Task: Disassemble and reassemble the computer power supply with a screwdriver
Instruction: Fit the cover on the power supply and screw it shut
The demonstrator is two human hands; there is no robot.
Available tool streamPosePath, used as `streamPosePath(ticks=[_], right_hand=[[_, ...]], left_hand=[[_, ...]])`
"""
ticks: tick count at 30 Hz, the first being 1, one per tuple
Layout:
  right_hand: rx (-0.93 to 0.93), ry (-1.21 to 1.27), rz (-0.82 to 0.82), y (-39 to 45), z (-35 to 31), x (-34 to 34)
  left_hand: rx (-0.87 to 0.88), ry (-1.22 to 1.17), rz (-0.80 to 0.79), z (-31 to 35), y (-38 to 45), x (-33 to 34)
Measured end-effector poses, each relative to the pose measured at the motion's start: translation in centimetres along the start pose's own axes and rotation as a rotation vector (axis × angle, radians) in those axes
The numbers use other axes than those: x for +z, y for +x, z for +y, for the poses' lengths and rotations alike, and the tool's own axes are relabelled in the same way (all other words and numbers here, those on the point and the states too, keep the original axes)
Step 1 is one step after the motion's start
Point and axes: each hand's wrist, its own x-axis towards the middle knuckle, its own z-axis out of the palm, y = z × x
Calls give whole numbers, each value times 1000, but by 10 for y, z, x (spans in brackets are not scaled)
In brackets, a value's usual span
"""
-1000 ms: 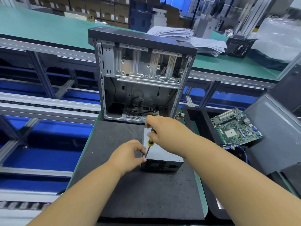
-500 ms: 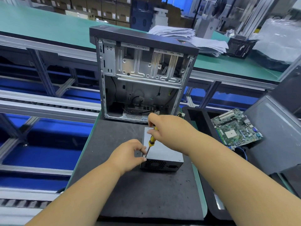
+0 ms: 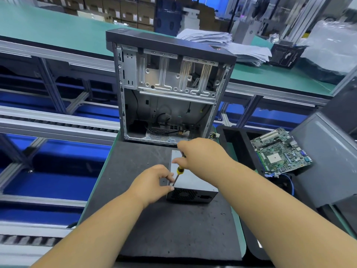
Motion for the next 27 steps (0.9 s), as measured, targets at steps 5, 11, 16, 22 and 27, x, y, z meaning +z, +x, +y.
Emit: streamPosePath(ticks=[5, 11, 16, 22, 27], right_hand=[[224, -143, 58, -1, -4, 8], [-18, 303, -51, -7, 7, -4], [106, -84, -29, 2, 2, 1], [193, 27, 56, -2, 0, 9], [-40, 214, -49, -4, 7, -6]], left_hand=[[16, -17, -9, 0, 1, -1], [18, -16, 10, 0, 1, 1], [17, -32, 5, -1, 0, 1], [8, -23, -1, -1, -1, 1], [11, 12, -3, 0, 1, -1]])
